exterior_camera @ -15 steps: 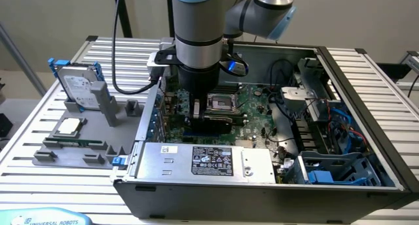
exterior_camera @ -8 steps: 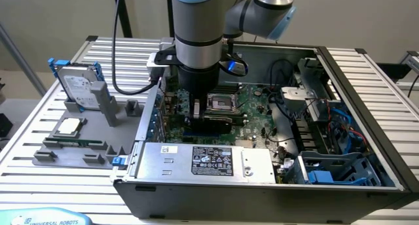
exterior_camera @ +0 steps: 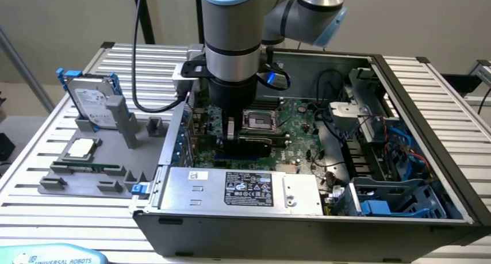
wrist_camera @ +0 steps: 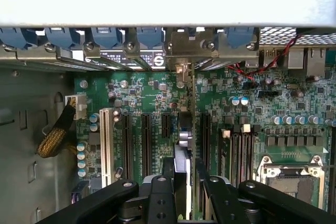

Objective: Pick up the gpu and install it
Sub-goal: 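Insert the gpu into the slot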

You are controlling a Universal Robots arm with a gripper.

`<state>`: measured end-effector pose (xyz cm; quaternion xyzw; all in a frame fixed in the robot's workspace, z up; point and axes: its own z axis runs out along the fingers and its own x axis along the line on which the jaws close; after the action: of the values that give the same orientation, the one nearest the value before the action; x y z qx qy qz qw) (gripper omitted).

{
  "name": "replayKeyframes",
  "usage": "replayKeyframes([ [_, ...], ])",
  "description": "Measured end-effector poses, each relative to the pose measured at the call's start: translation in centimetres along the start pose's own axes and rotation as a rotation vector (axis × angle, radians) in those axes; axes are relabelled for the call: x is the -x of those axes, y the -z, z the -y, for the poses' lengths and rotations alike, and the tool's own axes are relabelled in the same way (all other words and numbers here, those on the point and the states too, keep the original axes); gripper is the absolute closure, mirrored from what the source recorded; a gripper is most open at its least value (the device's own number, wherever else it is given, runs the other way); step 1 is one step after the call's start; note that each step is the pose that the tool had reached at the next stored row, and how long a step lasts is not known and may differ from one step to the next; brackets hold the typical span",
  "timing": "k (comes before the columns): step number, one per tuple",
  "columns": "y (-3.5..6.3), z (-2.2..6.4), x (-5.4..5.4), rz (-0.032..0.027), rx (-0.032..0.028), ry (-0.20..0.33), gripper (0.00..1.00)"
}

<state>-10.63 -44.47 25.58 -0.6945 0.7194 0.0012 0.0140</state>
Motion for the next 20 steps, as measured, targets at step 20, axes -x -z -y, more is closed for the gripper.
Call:
replayKeyframes([
  [20,-0.42,0.11,0.00,0.0002,0.0000,-0.002,0.73],
])
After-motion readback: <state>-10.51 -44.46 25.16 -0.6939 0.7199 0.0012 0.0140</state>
